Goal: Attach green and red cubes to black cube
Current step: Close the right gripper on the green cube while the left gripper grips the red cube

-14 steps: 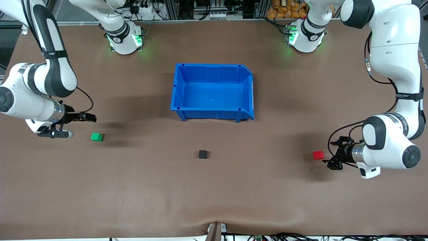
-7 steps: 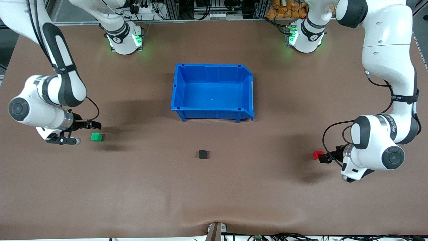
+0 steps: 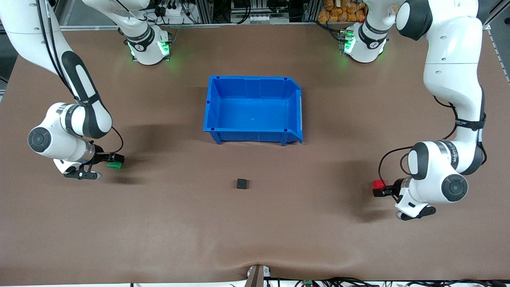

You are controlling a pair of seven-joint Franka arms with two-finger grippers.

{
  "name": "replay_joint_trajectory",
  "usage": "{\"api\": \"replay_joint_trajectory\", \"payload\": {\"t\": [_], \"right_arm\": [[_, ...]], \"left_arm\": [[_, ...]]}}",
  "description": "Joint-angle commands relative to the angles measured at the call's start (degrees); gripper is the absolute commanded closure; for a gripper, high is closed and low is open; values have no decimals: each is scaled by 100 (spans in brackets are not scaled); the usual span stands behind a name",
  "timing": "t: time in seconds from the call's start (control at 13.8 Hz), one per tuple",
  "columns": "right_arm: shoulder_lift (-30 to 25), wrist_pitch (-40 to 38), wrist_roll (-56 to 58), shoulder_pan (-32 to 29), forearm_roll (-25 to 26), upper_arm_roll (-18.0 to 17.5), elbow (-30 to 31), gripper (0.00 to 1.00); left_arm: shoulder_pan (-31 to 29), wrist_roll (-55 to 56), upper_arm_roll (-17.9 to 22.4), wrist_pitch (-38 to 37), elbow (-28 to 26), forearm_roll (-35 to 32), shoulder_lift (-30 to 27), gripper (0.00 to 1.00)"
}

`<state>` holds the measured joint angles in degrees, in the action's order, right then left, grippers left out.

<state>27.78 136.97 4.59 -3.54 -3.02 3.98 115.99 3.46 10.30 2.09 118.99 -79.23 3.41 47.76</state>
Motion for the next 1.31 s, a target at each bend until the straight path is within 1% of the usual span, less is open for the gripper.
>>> {"api": "replay_joint_trajectory", "payload": {"t": [0.0, 0.15, 0.22, 0.29, 0.44, 0.51, 0.58, 0.65, 0.73, 0.8, 0.87, 0.94, 1.09, 1.16, 1.24], "right_arm": [[175, 57, 77, -77, -14, -55, -129, 0], [228, 75, 77, -77, -14, -55, -172, 0], [263, 84, 77, -85, -14, -55, -190, 0], [298, 84, 77, -85, -14, -63, -216, 0], [359, 101, 77, -85, -23, -55, -243, 0], [368, 110, 77, -85, -23, -55, -252, 0], [377, 102, 77, -94, -23, -55, -252, 0], [368, 101, 77, -103, -23, -55, -252, 28], [377, 101, 77, -103, -23, -63, -252, 67], [377, 93, 77, -103, -23, -64, -252, 97], [377, 84, 77, -103, -23, -55, -252, 100], [368, 84, 77, -94, -23, -63, -252, 100], [368, 75, 77, -94, -23, -64, -252, 100], [368, 75, 77, -86, -23, -55, -252, 100], [368, 66, 86, -85, -23, -63, -252, 100]], "left_arm": [[23, -160, 2, 45, 12, -33, 93, 0], [-3, -221, 2, 45, -5, -42, 102, 0], [-3, -291, 2, 45, -49, -42, 111, 10], [14, -318, 2, 45, -58, -42, 111, 18], [14, -318, -7, 45, -58, -33, 111, 30], [6, -318, -33, 45, -58, 1, 111, 32], [6, -309, -33, 45, -58, 97, 111, 32], [6, -309, -42, 45, -58, 159, 111, 32], [14, -300, -34, 36, -58, 238, 102, 33], [23, -292, -33, 28, -58, 283, 102, 37], [15, -300, -42, 19, -67, 283, 102, 44], [23, -309, -42, 1, -67, 283, 102, 57], [-12, -405, -42, -7, -58, 283, 102, 68], [-12, -458, -42, -8, -58, 283, 102, 77], [-12, -450, -42, -8, -67, 292, 102, 84]]}}
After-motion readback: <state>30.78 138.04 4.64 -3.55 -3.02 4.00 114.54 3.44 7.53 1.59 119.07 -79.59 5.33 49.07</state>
